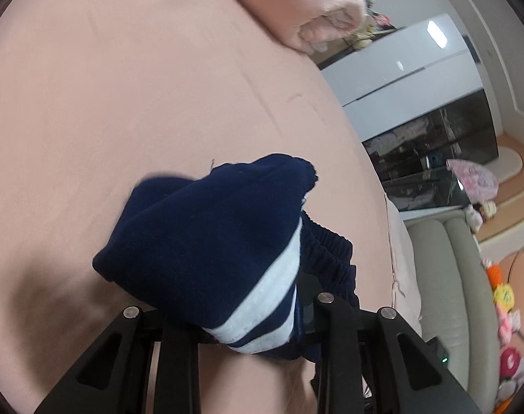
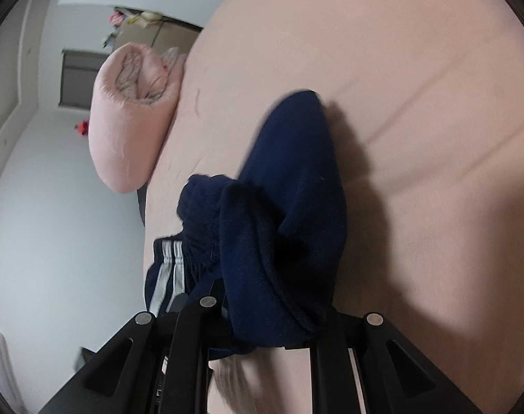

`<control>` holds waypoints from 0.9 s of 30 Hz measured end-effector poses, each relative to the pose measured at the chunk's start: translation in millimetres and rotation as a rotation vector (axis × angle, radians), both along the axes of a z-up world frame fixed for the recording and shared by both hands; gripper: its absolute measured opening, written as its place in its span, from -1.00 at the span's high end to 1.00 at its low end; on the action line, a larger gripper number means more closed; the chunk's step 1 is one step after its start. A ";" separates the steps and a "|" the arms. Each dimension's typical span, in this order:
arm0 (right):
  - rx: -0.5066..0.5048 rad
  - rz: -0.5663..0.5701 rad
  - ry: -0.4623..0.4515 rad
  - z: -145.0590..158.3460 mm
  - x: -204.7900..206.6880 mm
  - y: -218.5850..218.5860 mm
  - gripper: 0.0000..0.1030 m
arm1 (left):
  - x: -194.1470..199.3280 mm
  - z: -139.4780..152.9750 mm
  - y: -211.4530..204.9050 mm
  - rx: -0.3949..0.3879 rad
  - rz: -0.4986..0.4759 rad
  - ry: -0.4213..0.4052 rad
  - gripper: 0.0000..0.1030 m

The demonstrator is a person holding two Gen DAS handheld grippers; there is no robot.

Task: Fold clothes
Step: 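Lift the pants with both grippers and carry them toward the white clothes stack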

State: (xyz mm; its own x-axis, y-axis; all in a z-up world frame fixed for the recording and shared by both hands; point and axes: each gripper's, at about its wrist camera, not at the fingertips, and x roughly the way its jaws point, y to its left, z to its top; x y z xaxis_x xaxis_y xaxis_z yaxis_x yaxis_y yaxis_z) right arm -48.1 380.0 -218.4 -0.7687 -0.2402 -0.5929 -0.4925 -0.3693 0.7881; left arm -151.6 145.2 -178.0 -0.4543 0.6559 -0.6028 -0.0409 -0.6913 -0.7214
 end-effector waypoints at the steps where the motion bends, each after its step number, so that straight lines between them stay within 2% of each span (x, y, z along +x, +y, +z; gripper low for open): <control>1: 0.030 0.017 0.000 7.3 0.1 -2.3 0.75 | -0.5 3.8 0.1 0.005 -0.003 0.005 0.52; 5: 0.149 0.068 -0.003 35.1 -1.3 -12.7 0.75 | 2.8 14.7 -11.7 0.035 -0.002 0.014 0.52; 12: 0.263 0.089 0.021 72.5 2.1 -30.4 0.75 | 8.4 33.4 -26.0 0.075 -0.019 0.052 0.53; 16: 0.307 0.094 0.025 85.1 3.6 -35.1 0.75 | 9.6 33.8 -27.2 0.082 -0.040 0.053 0.52; 21: 0.366 0.100 0.025 99.1 5.5 -41.0 0.75 | 9.9 39.9 -26.7 0.143 -0.036 0.028 0.53; 27: 0.384 0.070 0.061 123.4 6.9 -34.1 0.75 | 15.4 65.3 -15.7 0.181 -0.066 0.065 0.53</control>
State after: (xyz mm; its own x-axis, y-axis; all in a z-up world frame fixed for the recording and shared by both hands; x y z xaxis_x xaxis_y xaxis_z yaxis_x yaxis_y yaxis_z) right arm -41.1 345.9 -95.0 -0.7947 -0.0622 -0.6038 -0.4128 -0.6740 0.6127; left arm -136.3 129.5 -112.7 -0.4407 0.7804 -0.4435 -0.1322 -0.5451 -0.8279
